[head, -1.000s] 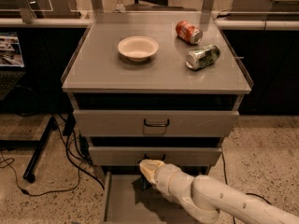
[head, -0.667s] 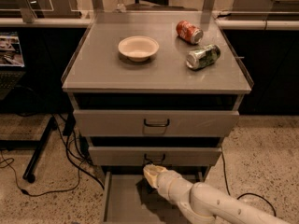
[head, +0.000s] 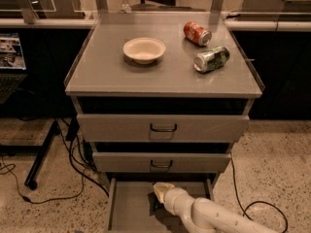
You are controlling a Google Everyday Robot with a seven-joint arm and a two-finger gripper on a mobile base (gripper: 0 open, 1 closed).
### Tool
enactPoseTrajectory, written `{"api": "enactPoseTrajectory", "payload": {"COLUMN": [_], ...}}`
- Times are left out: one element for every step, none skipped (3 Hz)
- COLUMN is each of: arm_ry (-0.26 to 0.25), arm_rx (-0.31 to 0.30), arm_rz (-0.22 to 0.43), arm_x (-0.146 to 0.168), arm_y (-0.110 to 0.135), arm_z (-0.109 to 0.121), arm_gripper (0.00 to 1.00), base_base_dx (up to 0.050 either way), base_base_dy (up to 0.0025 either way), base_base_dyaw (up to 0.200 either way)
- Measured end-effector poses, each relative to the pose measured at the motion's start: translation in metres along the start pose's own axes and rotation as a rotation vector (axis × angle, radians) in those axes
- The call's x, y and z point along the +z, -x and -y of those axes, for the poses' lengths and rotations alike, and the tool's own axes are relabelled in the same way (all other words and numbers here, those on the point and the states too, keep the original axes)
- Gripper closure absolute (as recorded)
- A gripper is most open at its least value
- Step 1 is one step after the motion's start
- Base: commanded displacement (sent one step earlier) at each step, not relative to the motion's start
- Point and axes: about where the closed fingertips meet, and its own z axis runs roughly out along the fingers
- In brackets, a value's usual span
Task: Place rxbar blueberry into bottom drawer
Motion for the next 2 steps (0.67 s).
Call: {"api": "enactPoseTrajectory", "payload": {"arm_ry": [-0.023,-0.048], "arm_rx": [0.005,-0.003], "arm_rz": [-0.051,-0.110], "arm_x": [0.017,0.028], "arm_y": [-0.028,-0.049], "arm_z": [0.018,0.038], "arm_gripper": [1.00,1.00], "base_base_dx": [0.000,0.000], "base_base_dy": [0.00000,0.00000], "base_base_dyaw": [0.000,0.000]}}
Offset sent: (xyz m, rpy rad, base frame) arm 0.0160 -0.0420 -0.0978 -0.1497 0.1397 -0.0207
